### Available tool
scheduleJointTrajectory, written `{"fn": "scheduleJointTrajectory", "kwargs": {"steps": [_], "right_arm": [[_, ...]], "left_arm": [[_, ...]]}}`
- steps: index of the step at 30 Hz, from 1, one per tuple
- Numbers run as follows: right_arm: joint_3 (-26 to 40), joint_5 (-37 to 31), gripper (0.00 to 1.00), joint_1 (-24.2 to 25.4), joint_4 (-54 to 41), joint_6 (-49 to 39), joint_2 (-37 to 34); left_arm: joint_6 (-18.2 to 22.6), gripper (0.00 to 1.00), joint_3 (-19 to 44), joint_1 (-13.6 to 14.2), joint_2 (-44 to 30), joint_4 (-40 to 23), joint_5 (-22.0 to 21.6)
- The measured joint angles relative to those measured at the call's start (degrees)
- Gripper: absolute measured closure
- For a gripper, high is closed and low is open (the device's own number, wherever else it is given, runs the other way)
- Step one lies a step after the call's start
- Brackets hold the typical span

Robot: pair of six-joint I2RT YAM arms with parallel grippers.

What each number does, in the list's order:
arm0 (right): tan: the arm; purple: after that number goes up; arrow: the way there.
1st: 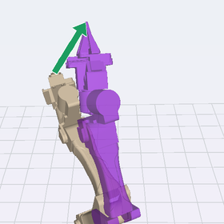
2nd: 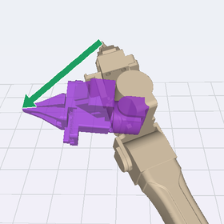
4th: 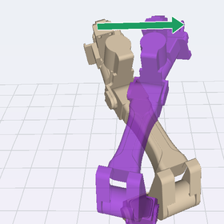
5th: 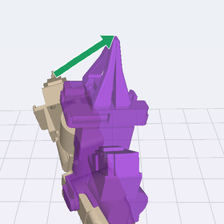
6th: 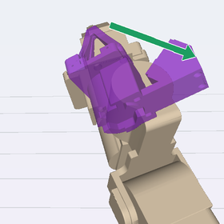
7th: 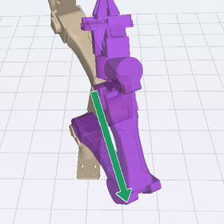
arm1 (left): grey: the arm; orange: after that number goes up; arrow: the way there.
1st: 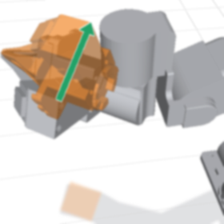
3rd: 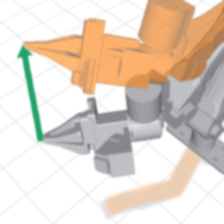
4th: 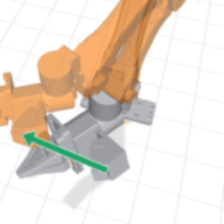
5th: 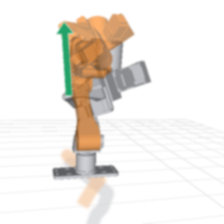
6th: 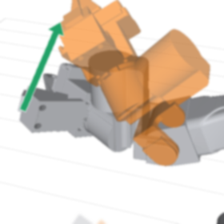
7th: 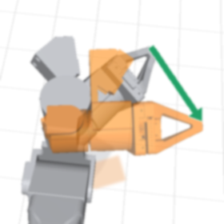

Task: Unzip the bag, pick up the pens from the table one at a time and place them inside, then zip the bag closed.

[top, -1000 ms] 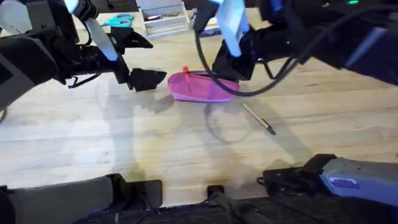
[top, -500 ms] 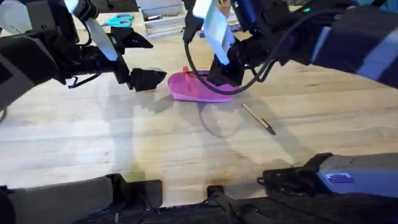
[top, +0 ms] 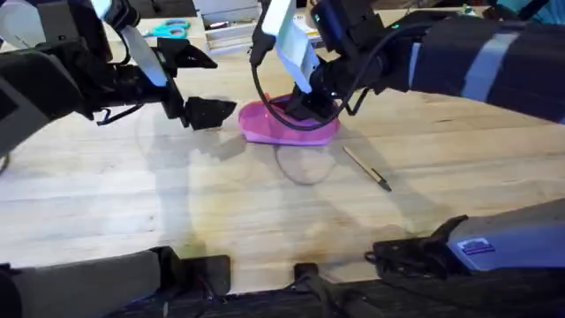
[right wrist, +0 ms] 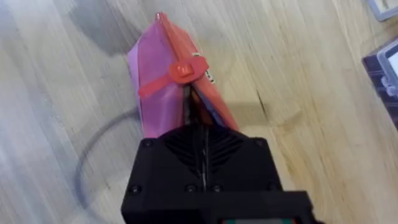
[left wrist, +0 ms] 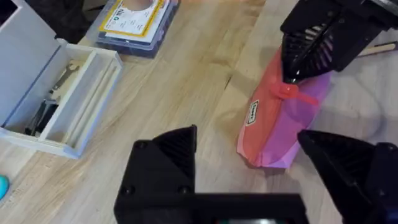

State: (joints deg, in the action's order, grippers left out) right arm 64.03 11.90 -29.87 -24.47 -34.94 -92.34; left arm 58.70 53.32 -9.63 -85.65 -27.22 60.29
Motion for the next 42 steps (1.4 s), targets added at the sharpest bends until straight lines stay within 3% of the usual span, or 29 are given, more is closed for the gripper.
{"fn": "scheduleJointTrajectory", "kwargs": {"steps": [17, 18, 24, 27, 42], "right_arm": [[0.04, 2.36, 0.961, 0.0, -4.28, 0.12, -1.28], [0.04, 2.43, 0.882, 0.0, -4.21, 0.16, -1.28], [0.04, 2.5, 0.048, 0.04, -3.85, 0.04, -1.28], [0.07, 2.52, 0.004, 0.03, -3.85, 0.02, -1.28], [0.09, 2.45, 0.004, 0.17, -3.13, -2.8, 0.5]], "left_arm": [[0.0, 0.008, 0.0, 0.0, 0.0, 0.0, 0.01], [0.0, 0.008, 0.0, 0.0, 0.0, 0.0, 0.01], [0.0, 0.008, 0.0, 0.0, 0.0, 0.0, 0.01], [0.0, 0.008, 0.0, 0.0, 0.0, 0.0, 0.0], [0.0, 0.008, 0.0, 0.0, 0.0, 0.0, 0.0]]}}
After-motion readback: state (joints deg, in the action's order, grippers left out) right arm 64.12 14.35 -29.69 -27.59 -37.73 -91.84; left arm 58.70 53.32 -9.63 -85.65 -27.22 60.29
